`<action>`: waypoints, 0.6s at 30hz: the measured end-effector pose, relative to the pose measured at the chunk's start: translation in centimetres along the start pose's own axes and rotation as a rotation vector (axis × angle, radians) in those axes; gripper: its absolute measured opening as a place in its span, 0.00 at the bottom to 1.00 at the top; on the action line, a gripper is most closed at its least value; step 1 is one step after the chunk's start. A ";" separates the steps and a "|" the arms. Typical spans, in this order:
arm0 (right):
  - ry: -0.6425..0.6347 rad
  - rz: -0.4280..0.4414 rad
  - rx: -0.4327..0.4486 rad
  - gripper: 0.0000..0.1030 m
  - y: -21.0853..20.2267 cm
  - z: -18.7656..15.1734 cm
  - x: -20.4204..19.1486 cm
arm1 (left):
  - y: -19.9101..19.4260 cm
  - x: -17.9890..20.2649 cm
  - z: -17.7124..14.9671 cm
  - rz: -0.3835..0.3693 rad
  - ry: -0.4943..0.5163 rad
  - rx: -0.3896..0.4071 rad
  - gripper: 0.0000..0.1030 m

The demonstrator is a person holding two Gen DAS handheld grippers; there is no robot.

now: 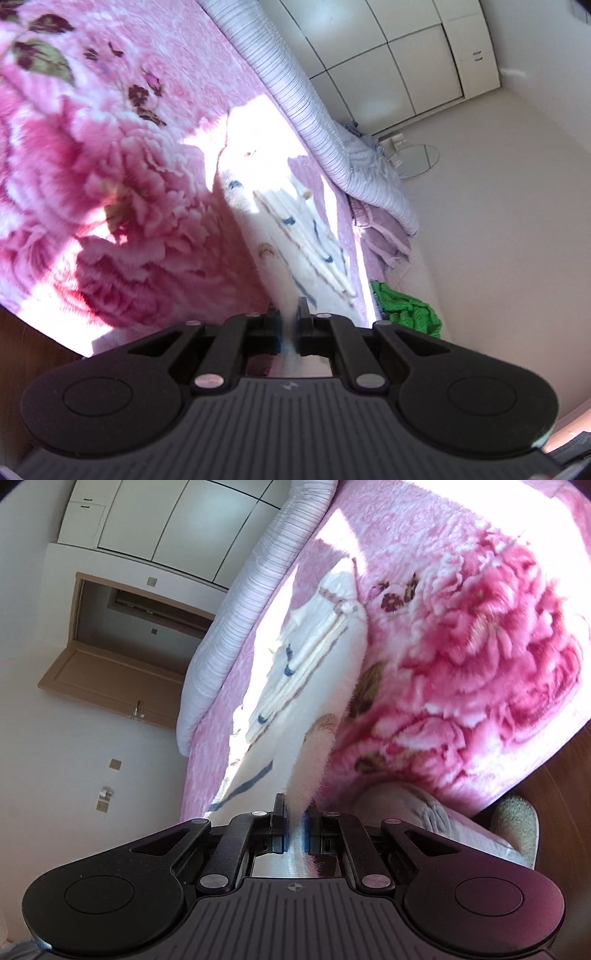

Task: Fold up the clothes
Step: 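Lift the hem with both grippers and fold it toward the collar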

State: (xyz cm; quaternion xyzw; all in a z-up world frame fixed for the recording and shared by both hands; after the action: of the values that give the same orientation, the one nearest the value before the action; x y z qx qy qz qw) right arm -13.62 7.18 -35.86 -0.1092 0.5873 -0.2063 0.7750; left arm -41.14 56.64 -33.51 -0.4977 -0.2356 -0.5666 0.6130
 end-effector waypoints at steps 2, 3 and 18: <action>-0.003 0.012 0.005 0.06 -0.7 -0.7 -0.4 | -0.7 0.0 0.0 -0.004 -0.012 0.007 0.04; -0.006 0.018 0.005 0.06 -0.9 -0.7 -0.5 | -0.6 0.0 0.3 -0.008 -0.019 0.006 0.04; -0.035 0.060 0.021 0.06 14.2 19.3 -8.0 | 18.3 3.2 17.4 -0.017 0.005 -0.018 0.05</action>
State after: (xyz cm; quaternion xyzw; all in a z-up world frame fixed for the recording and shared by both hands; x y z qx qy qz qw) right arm 5.78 22.06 -29.26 -0.0868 0.5744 -0.1872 0.7921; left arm -18.60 67.97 -30.22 -0.4998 -0.2334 -0.5751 0.6041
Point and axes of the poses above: each gripper's, at about its wrist camera, not at the fingertips, and y roughly the way its jaws point, x to its right, z to its top, the point moved 7 cm from there along y, roughly the way its jaws point, and after that the axes turned 4 degrees about x, right-handed, at the moved point
